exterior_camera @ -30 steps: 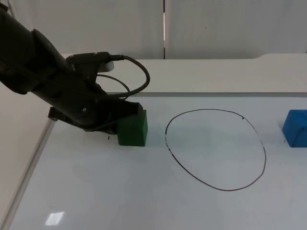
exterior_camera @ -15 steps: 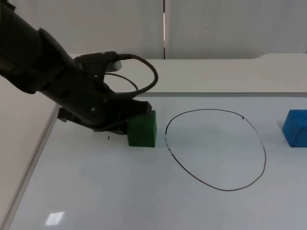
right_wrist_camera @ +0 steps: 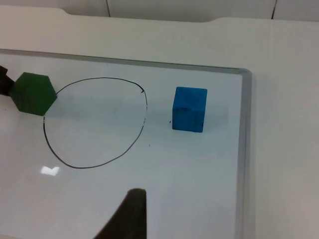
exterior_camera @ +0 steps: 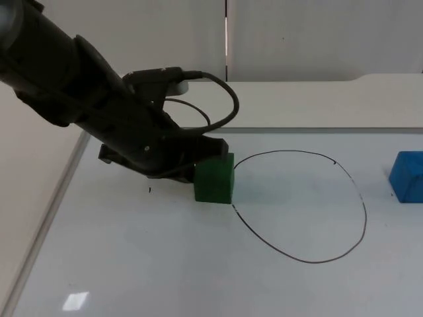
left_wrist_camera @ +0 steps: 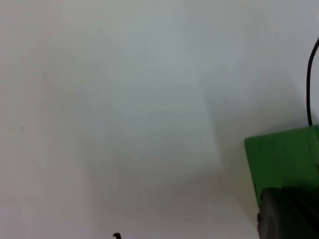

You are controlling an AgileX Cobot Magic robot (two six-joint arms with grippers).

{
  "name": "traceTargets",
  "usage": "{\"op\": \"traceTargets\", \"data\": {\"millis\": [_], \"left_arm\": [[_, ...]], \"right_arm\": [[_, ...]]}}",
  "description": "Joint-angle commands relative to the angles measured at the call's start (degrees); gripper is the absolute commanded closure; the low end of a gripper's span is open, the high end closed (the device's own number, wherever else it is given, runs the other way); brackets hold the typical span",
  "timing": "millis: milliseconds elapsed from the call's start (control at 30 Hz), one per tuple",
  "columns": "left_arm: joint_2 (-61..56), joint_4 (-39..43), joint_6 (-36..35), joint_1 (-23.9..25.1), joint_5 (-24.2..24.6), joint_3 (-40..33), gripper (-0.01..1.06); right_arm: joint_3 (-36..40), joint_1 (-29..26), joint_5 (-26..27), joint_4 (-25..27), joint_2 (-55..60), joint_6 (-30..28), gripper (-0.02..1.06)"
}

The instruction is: Push the two cubes into the marked area.

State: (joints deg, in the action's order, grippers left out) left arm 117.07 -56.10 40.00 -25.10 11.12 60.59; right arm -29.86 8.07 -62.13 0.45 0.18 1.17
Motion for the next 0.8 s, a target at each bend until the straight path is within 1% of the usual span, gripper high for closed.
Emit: {"op": "traceTargets", "data": {"millis": [0,133,300,367,433,567,767], "left_arm": [[0.0,-1.3,0.2,-0.6,0.4,0.4,1.05],[0.0,-1.3,0.2,-2.3,0.1,0.5,1.05],[0.0,-1.3,0.5,-3.2,-0.1,1.1,1.05],[0.0,-1.3,0.5,-3.2,-0.1,1.4,1.05],[0.0,-1.3,0.7,-3.2,-1.5,1.4,1.05],[0.1,-1.0,0.7,-3.2,-2.5,1.4,1.05],[0.1,-0.9,0.7,-3.2,-2.9,1.4,1.05]], "right_arm": [[0.3,-0.4,0.4,-0.1,-0.2,-0.5,-0.01],[0.3,-0.4,0.4,-0.1,-0.2,-0.5,-0.01],[0.3,-0.4,0.4,-0.1,-0.2,-0.5,-0.01],[0.3,-0.4,0.4,-0.1,-0.2,-0.5,-0.01],[0.3,-0.4,0.4,-0.1,-0.2,-0.5,-0.01],[0.3,-0.4,0.4,-0.1,-0.2,-0.5,-0.01],[0.3,-0.4,0.4,-0.1,-0.2,-0.5,-0.01]]}}
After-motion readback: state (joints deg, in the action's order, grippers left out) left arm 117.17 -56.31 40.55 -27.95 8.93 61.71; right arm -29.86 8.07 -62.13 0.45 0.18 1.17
